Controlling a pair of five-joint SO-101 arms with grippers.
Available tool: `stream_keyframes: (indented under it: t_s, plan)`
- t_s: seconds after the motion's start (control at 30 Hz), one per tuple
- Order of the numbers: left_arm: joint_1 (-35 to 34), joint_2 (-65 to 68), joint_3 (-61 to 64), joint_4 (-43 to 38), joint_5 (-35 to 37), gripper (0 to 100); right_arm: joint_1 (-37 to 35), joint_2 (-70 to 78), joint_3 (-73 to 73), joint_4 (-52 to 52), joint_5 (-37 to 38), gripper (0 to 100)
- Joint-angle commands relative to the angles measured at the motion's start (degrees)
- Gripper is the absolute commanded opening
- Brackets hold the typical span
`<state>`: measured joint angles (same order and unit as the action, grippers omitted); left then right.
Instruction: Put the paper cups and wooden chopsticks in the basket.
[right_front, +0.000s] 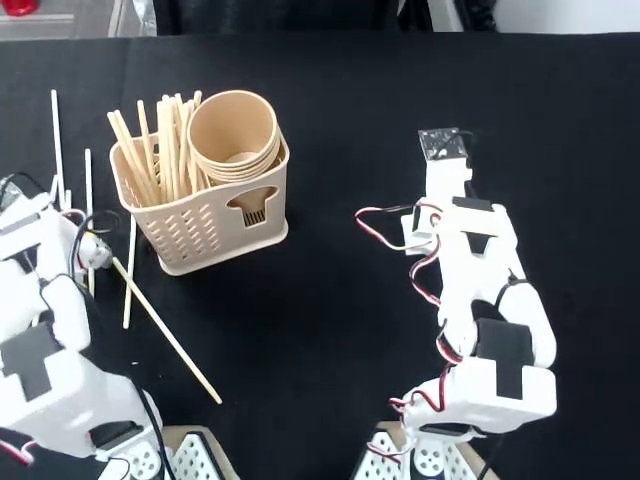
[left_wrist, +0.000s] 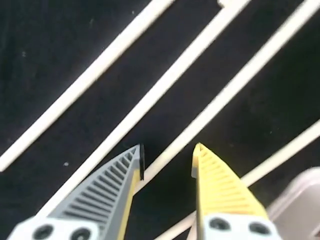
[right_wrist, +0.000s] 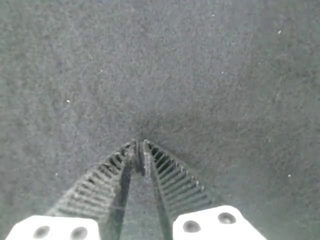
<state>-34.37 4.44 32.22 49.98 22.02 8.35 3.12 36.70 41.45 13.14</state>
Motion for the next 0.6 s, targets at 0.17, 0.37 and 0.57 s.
stream_keyframes:
  t_s: [0.17, 0.37, 0.57]
  plan:
    - [0.3, 0.9, -8.7, 7.6, 0.5, 17, 0.4, -0.8, -0.2, -0.3, 0.5, 1.3]
    - [2.2, -8.5, -7.1, 11.7, 0.5, 17, 0.4, -0.8, -0.2, -0.3, 0.5, 1.3]
    - [8.0, -13.7, 1.4, 7.2, 0.7, 17, 0.4, -0.8, -0.2, -0.3, 0.5, 1.3]
